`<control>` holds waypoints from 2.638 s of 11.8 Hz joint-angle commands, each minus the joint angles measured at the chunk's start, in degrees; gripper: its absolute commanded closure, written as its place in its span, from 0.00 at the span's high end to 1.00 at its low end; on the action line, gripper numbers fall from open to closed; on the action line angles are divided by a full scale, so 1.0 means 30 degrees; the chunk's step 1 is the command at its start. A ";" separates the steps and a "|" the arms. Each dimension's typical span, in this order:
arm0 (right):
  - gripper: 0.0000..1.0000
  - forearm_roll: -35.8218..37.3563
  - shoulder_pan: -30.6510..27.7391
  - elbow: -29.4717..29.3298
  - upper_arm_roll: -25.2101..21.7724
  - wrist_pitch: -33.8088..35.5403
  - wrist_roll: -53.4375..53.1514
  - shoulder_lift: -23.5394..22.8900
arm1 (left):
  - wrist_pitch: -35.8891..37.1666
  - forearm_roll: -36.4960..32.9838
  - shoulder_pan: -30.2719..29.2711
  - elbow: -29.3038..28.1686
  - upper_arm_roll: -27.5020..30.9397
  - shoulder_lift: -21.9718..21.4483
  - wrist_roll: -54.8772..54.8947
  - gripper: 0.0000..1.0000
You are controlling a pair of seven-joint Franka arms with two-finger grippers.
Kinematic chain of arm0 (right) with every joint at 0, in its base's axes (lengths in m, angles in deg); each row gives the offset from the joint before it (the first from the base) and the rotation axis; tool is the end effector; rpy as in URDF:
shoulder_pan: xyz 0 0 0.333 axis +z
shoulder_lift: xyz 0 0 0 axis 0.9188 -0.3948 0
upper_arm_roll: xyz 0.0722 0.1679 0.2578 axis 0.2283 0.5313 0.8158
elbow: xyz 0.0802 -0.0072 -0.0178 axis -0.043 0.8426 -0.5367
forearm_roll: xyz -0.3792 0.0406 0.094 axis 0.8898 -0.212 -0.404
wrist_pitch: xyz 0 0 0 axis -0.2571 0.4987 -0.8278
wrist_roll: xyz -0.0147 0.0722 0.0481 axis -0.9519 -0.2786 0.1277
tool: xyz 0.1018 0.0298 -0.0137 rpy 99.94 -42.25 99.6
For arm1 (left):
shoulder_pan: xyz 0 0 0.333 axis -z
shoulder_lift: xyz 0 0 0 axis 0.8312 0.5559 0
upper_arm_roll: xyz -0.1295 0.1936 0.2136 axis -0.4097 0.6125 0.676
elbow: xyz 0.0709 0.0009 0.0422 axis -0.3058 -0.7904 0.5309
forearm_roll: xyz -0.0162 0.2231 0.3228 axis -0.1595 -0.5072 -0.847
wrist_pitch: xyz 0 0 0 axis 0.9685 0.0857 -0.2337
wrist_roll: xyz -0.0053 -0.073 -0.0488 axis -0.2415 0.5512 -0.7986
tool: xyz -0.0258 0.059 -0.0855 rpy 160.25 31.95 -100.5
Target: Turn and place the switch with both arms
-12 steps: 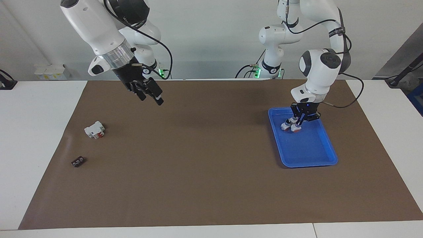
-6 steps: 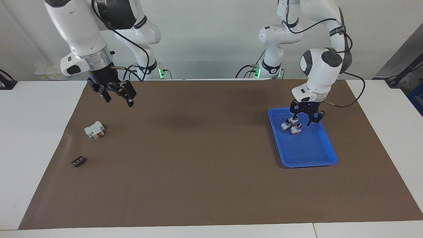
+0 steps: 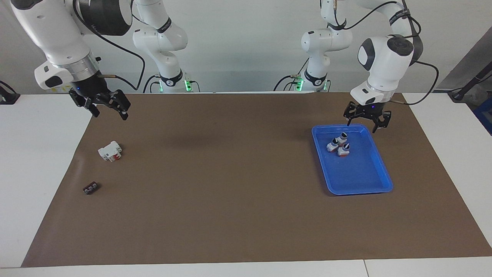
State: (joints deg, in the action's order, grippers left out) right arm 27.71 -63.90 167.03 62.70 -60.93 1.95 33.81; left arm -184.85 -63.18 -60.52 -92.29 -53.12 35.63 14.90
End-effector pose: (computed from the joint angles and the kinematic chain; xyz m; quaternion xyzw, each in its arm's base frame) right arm 0.5681 -0.0230 0.6086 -0.9961 0.0869 -0.0124 0.0095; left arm 0.4946 -0.0238 0.4683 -0.9762 0.2100 -0.0380 0.0373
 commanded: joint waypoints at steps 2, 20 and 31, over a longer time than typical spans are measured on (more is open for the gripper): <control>1.00 0.0507 0.0428 -0.1541 0.0235 0.2124 -0.0403 -0.0165 | 0.2796 -0.0053 -0.0006 0.2028 -0.0147 -0.0158 -0.4021 1.00; 1.00 0.0127 -0.0187 -0.0200 0.0558 0.2248 0.0008 0.0682 | 1.2650 0.1207 0.3717 1.5022 0.3927 0.4886 -0.4198 1.00; 1.00 -0.0195 -0.0245 -0.0258 0.0558 0.1866 0.0007 0.0682 | 1.4114 0.1206 0.2456 1.5022 0.2549 0.4094 -0.4314 1.00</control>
State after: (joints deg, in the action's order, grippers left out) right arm 28.04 -64.16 164.38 64.12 -54.63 1.80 34.23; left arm -144.37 -60.12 -52.36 -48.28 -44.72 47.55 2.72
